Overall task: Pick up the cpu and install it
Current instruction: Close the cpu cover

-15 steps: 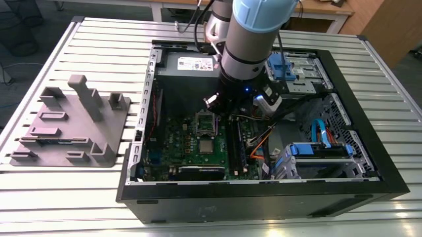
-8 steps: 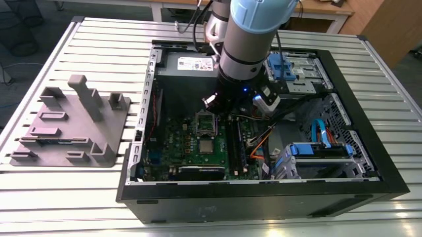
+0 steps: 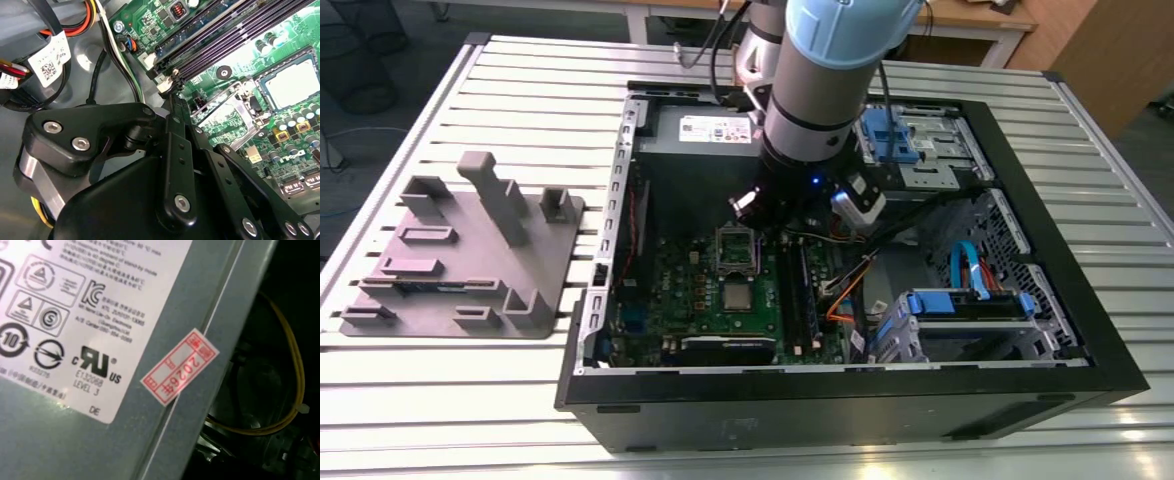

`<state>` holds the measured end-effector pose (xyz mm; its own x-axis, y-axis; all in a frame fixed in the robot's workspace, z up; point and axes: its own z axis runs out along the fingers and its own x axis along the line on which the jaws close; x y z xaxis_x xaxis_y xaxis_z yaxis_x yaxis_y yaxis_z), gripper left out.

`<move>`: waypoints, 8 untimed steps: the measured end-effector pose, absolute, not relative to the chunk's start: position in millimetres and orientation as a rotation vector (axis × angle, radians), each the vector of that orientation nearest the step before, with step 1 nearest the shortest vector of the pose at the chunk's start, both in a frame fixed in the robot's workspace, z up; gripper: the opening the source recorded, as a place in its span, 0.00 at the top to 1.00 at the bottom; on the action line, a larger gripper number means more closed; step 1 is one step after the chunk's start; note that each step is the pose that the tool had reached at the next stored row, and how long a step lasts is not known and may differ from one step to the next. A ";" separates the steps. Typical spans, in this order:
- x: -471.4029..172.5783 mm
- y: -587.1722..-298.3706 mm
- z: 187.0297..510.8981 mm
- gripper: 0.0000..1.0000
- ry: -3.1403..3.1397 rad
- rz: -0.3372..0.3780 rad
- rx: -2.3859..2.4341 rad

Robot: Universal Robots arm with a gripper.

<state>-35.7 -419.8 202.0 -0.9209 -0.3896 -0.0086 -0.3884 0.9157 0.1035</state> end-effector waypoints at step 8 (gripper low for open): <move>-38.9 -417.8 199.6 0.89 -3.062 -0.162 0.632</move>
<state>-38.9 -417.8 199.6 -0.9185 -0.3954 -0.0107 -0.3943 0.9132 0.1031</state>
